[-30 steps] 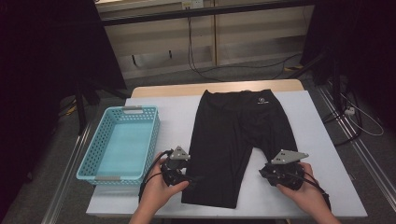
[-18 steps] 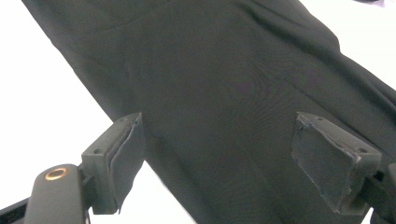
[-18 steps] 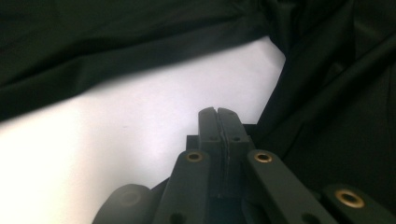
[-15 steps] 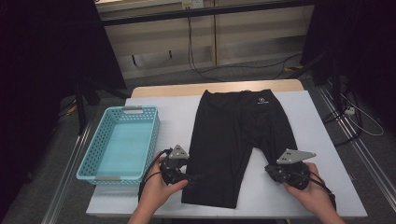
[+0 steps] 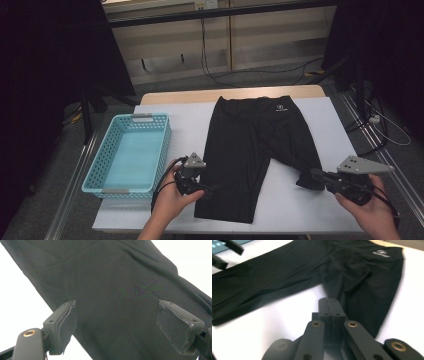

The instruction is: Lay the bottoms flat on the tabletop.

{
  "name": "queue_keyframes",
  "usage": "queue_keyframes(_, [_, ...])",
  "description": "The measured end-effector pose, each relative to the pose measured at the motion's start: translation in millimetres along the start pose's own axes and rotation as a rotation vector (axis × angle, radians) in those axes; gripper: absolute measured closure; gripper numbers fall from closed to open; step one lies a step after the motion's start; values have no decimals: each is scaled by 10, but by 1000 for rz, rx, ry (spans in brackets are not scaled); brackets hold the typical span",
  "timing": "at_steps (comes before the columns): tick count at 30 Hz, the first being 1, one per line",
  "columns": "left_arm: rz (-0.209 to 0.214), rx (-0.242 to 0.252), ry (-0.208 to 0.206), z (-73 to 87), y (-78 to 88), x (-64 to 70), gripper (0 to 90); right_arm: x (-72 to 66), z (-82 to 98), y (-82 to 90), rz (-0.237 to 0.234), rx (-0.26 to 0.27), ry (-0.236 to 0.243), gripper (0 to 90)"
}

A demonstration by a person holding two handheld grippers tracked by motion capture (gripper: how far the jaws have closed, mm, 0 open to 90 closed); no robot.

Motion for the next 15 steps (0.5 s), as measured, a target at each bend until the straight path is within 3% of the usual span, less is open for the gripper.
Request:
queue_keyframes(6, [5, 1, 3, -9, -17, 3, 180, 65, -43, -32, 6, 20, -20, 898])
queue_keyframes(9, [5, 0, 2, -4, -14, 6, 179, 100, -55, -110, 40, 5, 3, 897])
queue_keyframes(13, [3, -1, 3, 13, 1, -4, 179, 248, -3, -195, 67, -15, -26, 896])
queue_keyframes(15, [3, 1, 9, 22, 0, -5, 179, 259, 66, -242, 54, -36, -41, 894])
Point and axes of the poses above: each handheld gripper's, and its own axes: y roughly backward along the jaws, z roughly out of its underside, x roughly to its right, the point moved 10 cm from there along -y, roughly forward along the jaws, and after that the axes turned 3 degrees about -x, right-handed, at the moved point
